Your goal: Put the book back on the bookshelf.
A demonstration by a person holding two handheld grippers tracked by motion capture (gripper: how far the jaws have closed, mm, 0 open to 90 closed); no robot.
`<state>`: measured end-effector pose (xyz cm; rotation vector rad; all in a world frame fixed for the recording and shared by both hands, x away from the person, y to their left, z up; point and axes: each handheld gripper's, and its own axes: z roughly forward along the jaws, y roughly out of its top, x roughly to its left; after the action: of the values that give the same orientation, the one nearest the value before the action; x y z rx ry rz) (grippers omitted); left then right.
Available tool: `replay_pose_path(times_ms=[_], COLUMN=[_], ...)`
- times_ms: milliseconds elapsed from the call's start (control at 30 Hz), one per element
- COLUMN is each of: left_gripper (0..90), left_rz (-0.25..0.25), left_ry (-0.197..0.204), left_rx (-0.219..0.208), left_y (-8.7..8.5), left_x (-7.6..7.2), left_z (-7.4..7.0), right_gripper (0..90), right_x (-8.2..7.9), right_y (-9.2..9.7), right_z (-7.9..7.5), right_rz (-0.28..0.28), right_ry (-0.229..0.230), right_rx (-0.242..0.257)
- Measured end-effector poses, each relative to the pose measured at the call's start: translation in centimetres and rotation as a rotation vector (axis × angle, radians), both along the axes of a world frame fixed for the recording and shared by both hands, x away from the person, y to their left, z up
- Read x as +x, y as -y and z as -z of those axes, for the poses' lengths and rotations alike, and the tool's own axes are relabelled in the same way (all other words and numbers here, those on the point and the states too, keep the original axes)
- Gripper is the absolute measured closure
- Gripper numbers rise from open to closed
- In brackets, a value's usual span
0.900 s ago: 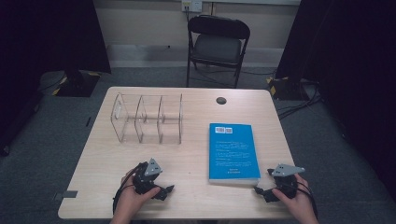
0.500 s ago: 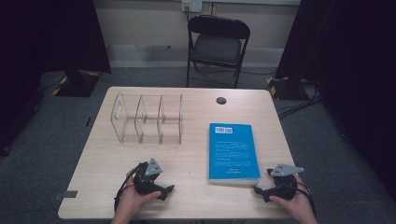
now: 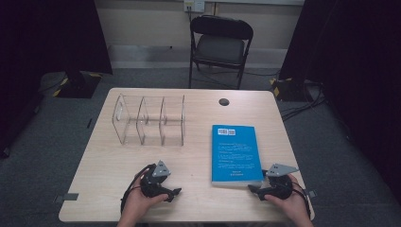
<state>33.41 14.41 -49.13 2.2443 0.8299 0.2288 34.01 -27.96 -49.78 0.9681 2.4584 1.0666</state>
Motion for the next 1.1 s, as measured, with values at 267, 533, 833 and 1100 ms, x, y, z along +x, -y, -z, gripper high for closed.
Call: replay_pose_path(times_ms=[267,533,833,1100], left_gripper=[16.4,16.4,16.4,16.5], left_rz=[0.047,0.090,0.123,0.155], left_ry=[-0.024,-0.029,-0.033,-0.034], left_rx=[0.012,0.023,0.005,0.020], left_y=[1.7,3.3,4.6,5.3], left_x=[-0.4,-0.8,-0.6,-0.9], left_z=[-0.6,-1.3,-1.4,-1.6], right_gripper=[17.9,18.1,18.9,19.0], right_x=[0.2,0.2,0.2,0.1], right_y=[-0.1,-0.1,0.0,-0.2], right_z=[-0.1,-0.2,-0.3,-0.9], right_rz=[-0.013,-0.008,-0.001,0.018], right_ry=[-0.003,-0.014,-0.018,-0.014], right_rx=[-0.008,-0.008,0.009,0.036])
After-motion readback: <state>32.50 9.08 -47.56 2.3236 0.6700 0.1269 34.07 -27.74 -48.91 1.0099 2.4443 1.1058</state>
